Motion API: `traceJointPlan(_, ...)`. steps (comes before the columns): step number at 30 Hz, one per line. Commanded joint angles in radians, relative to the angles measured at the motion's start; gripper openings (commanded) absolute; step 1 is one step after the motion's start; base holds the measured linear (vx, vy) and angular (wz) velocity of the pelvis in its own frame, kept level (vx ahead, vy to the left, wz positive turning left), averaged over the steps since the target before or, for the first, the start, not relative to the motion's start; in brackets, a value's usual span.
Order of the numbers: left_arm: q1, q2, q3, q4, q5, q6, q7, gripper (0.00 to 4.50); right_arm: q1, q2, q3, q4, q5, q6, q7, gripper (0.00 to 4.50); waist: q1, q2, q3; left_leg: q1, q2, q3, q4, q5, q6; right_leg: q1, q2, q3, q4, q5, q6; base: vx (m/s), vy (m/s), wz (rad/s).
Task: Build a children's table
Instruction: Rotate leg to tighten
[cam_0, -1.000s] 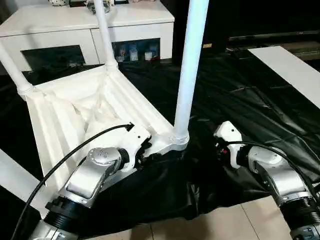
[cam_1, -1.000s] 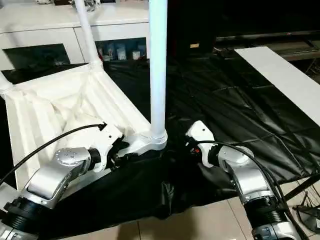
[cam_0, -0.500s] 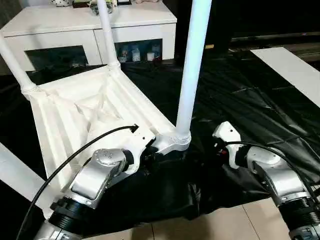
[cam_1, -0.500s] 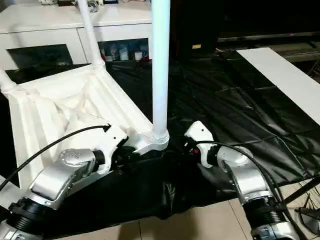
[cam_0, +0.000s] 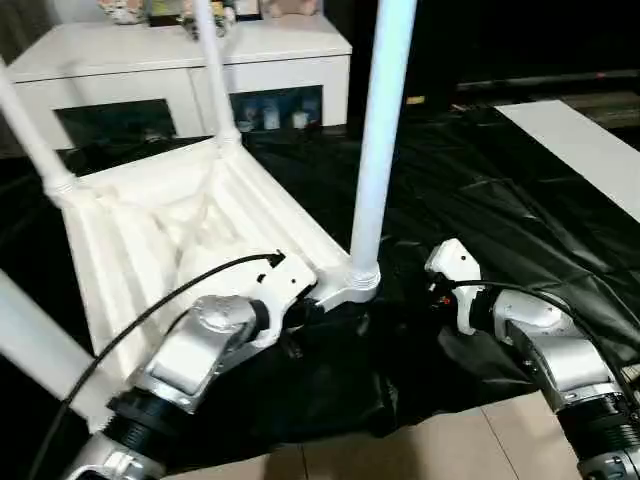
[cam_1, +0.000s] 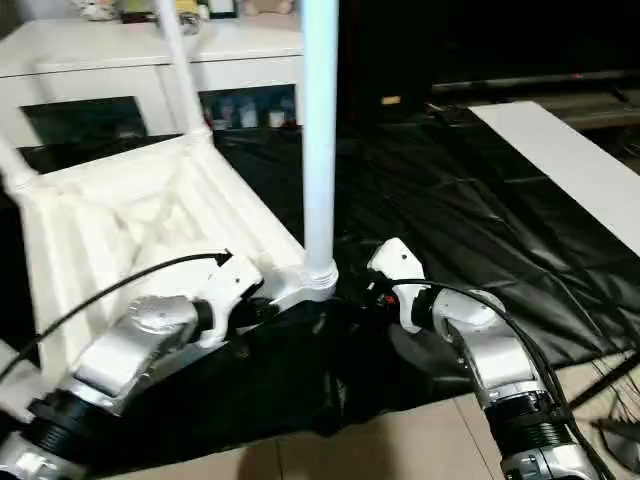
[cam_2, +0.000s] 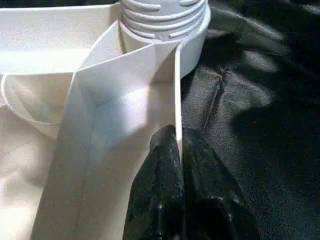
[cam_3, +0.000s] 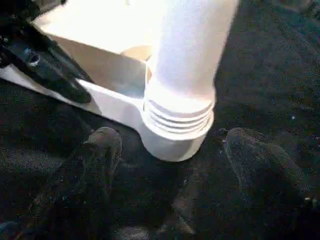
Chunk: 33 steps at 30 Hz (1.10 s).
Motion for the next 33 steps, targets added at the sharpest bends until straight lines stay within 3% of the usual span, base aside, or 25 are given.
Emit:
traceJointPlan(1, 0.048, 0.025, -0.056, 0.039, -0.012, 0.013, -0.080, 0.00, -0.003, -0.014, -0.014, -0.028, 0.035, 0.001, 0.040, 4.07, 0.001, -0.009, -0.053, -0.003, 0.034, -0.025, -0.082, -0.255, 0.047, 0.038, -0.045, 0.036, -0.079, -0.350, -0.164, 0.000, 0.000, 0.00)
traceJointPlan(3, 0.061, 0.054, -0.040, 0.014, -0.056, -0.020, -0.156, 0.00, 0.011, -0.032, -0.009, -0.041, 0.055, 0.004, 0.089, 4.17, 0.005, -0.012, -0.056, -0.003, 0.033, -0.021, -0.078, -0.214, 0.064, 0.043, -0.047, 0.038, -0.070, -0.267, -0.204, 0.000, 0.000, 0.00)
traceJointPlan(4, 0.064, 0.061, -0.036, 0.006, -0.066, -0.031, -0.176, 0.00, 0.014, -0.036, -0.007, -0.044, 0.058, 0.003, 0.100, 4.40, 0.005, -0.013, -0.056, -0.005, 0.033, -0.020, -0.077, -0.205, 0.070, 0.043, -0.046, 0.037, -0.068, -0.253, -0.210, 0.000, 0.000, 0.00)
traceJointPlan(5, 0.076, 0.087, -0.030, -0.025, -0.103, -0.053, -0.249, 0.00, 0.021, -0.045, 0.004, -0.052, 0.054, -0.010, 0.122, 4.46, 0.009, -0.014, -0.056, -0.004, 0.034, -0.018, -0.077, -0.191, 0.079, 0.043, -0.047, 0.038, -0.067, -0.253, -0.215, 0.000, 0.000, 0.00)
traceJointPlan(8, 0.080, 0.102, -0.034, -0.038, -0.112, -0.074, -0.287, 0.00, 0.021, -0.047, 0.014, -0.053, 0.047, -0.019, 0.132, 4.49, 0.012, -0.011, -0.053, 0.000, 0.036, -0.016, -0.078, -0.187, 0.077, 0.040, -0.046, 0.039, -0.067, -0.254, -0.224, 0.000, 0.000, 0.00)
traceJointPlan(14, 0.057, 0.113, -0.029, -0.007, -0.093, -0.104, -0.287, 0.00, -0.001, -0.040, 0.067, -0.004, 0.005, -0.064, 0.149, 4.49, 0.011, -0.011, -0.049, 0.005, 0.037, -0.017, -0.084, -0.257, 0.041, 0.037, -0.046, 0.042, -0.074, -0.333, -0.199, 0.000, 0.000, 0.00)
traceJointPlan(18, 0.050, 0.116, -0.025, 0.001, -0.094, -0.114, -0.307, 0.00, -0.025, -0.025, 0.099, 0.036, -0.026, -0.103, 0.171, 4.49, 0.010, -0.011, -0.049, 0.004, 0.036, -0.017, -0.084, -0.258, 0.040, 0.037, -0.048, 0.043, -0.076, -0.350, -0.192, 0.000, 0.000, 0.00)
traceJointPlan(27, 0.042, 0.112, -0.023, 0.019, -0.085, -0.130, -0.315, 0.00, -0.095, 0.031, 0.110, 0.141, -0.042, -0.155, 0.146, 4.49, 0.010, -0.009, -0.052, 0.003, 0.037, -0.017, -0.083, -0.228, 0.044, 0.038, -0.047, 0.043, -0.068, -0.292, -0.215, 0.000, 0.000, 0.00)
traceJointPlan(33, 0.043, 0.114, -0.021, 0.025, -0.081, -0.133, -0.319, 0.00, -0.121, 0.047, 0.116, 0.199, -0.054, -0.192, 0.163, 3.97, 0.009, -0.014, -0.050, 0.000, 0.036, -0.016, -0.083, -0.237, 0.047, 0.040, -0.049, 0.042, -0.070, -0.314, -0.215, 0.000, 0.000, 0.00)
